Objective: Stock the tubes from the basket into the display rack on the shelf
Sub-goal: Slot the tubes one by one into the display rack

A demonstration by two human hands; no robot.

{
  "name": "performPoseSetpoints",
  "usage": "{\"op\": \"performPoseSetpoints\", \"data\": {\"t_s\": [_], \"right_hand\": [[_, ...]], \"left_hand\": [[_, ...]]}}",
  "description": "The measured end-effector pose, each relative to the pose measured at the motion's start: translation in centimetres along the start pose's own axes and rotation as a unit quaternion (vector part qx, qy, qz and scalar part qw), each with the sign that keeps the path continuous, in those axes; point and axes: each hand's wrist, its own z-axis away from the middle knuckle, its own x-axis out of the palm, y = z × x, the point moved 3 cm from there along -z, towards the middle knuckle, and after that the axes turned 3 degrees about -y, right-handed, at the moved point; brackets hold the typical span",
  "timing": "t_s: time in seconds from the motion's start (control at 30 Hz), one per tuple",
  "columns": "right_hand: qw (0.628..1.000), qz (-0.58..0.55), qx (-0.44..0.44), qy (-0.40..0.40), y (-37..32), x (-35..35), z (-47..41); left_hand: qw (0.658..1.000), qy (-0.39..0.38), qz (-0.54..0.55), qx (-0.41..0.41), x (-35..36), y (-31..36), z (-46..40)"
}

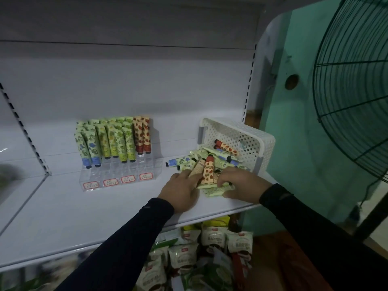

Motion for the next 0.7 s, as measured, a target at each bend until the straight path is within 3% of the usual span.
{"op": "performPoseSetpoints", "data": {"t_s": [0.37, 0.7], "right_hand": [[0.999, -0.039, 0.005, -0.022, -0.8, 1.1, -2.9], [0.997, -0.028, 0.008, -0.072, -1.7, 1.5, -3.9]], "left_hand": [[0.991, 0.093, 0.080, -0.058, -2.7, -2.4, 1.2], [0.986, 0.066, 0.099, -0.117, -3.8, -2.6, 1.5]]}}
